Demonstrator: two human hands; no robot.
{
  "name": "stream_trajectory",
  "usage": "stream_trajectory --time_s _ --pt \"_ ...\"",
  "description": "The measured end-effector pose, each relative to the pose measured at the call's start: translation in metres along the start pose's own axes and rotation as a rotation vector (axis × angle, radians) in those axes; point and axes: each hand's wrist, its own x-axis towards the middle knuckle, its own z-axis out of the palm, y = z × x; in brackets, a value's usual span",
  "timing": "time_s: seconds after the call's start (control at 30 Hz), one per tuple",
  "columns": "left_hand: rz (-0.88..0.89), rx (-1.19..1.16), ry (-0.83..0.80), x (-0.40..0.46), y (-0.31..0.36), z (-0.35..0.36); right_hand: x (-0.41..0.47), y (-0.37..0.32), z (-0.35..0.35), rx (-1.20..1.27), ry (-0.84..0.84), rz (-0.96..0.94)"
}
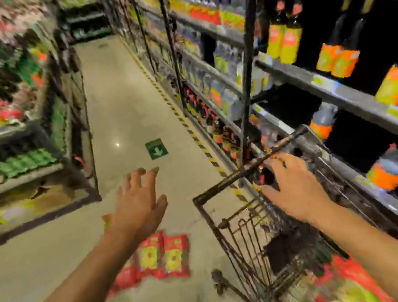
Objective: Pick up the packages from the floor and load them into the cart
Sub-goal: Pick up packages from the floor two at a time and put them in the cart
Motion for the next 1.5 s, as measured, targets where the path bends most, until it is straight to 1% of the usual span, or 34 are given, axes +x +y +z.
stream_trajectory --time_s 0.13,0.27,0.4,0.57,0.7,0.93,1.07,1.2,1.3,1.5 --pt "-0.164 -0.047 -0.068 -0.048 -0.113 0.007 0.024 -0.116 0.025 0.024 -0.024 -0.103" --pt "-0.255 -0.07 -0.102 -0.094 -0.202 0.013 0.035 -0.217 0.069 0.004 -0.109 -0.212" --pt "-0.361 -0.061 -0.164 -0.122 -0.27 0.009 0.039 -0.3 0.113 0.035 -0.205 -0.259" --pt "-0.449 -0.065 -0.186 -0.127 -0.329 0.019 0.051 -0.378 0.165 0.05 -0.342 -0.326" --pt "-0.503 -0.077 -0.226 -0.113 -0.37 0.032 0.085 -0.422 0.205 0.029 -0.379 -0.389" --pt "-0.615 -0.051 -0.336 -0.057 -0.457 0.046 0.179 -0.483 0.28 -0.003 -0.494 -0.454" --pt "-0.685 -0.071 -0.352 -0.032 -0.509 0.052 0.221 -0.519 0.312 -0.044 -0.565 -0.485" --pt "-0.719 -0.092 -0.357 -0.02 -0.557 0.058 0.245 -0.553 0.338 -0.031 -0.6 -0.47" --pt "-0.699 -0.132 -0.389 -0.013 -0.592 0.073 0.256 -0.576 0.357 -0.011 -0.613 -0.432" --pt "-0.597 -0.263 -0.448 0.006 -0.658 0.125 0.256 -0.607 0.404 0.044 -0.589 -0.24"
